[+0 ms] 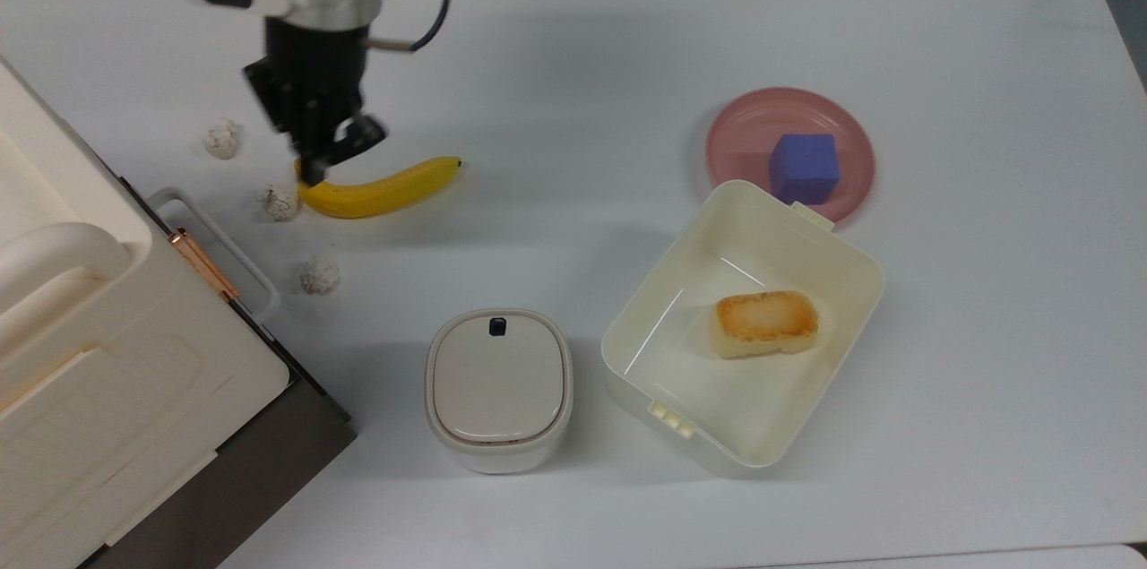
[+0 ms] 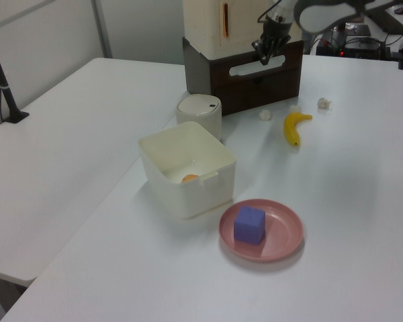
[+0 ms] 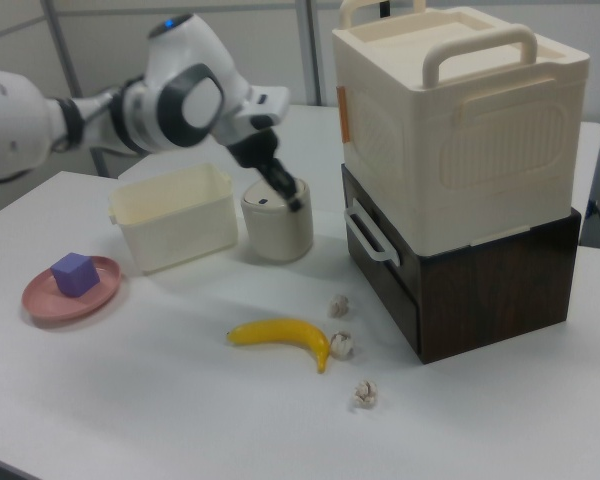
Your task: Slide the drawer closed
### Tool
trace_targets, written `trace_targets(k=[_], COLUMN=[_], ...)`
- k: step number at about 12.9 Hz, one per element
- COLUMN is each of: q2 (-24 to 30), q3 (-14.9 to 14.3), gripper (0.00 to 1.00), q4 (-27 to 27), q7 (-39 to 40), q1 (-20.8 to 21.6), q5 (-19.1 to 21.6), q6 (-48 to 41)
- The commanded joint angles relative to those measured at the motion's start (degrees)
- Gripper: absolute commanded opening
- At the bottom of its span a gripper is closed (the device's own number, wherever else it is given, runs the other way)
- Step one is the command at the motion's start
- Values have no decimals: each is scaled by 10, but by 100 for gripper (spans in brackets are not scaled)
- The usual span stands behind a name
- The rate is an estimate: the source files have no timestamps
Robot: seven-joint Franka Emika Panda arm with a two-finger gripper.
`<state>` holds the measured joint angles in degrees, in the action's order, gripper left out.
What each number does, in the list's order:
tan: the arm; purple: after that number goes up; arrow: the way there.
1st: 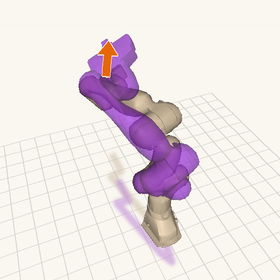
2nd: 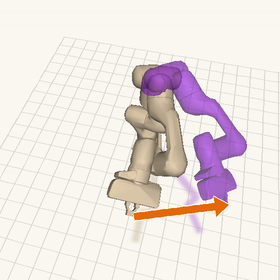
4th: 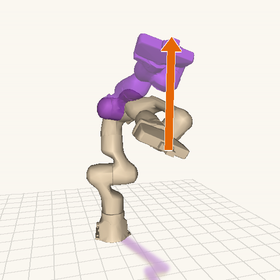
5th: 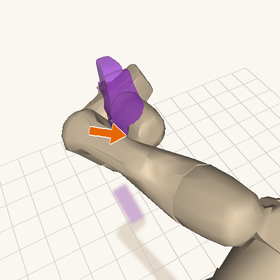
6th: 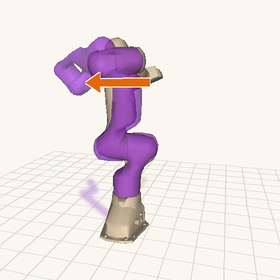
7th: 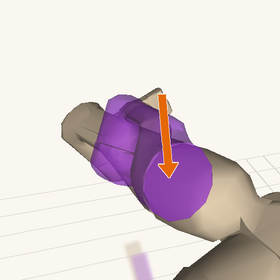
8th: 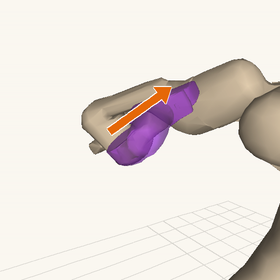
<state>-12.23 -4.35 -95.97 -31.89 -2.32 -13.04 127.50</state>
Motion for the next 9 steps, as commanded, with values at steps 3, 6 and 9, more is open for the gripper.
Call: trace_targets(k=[3,6,9], q2=[51,52,79], q3=[53,68,62], gripper=[2,3,42], q4=[-26,-28,-17], q7=[127,209,305], q1=[18,18,16], q5=[64,68,134], q6=[-129,-151,-207])
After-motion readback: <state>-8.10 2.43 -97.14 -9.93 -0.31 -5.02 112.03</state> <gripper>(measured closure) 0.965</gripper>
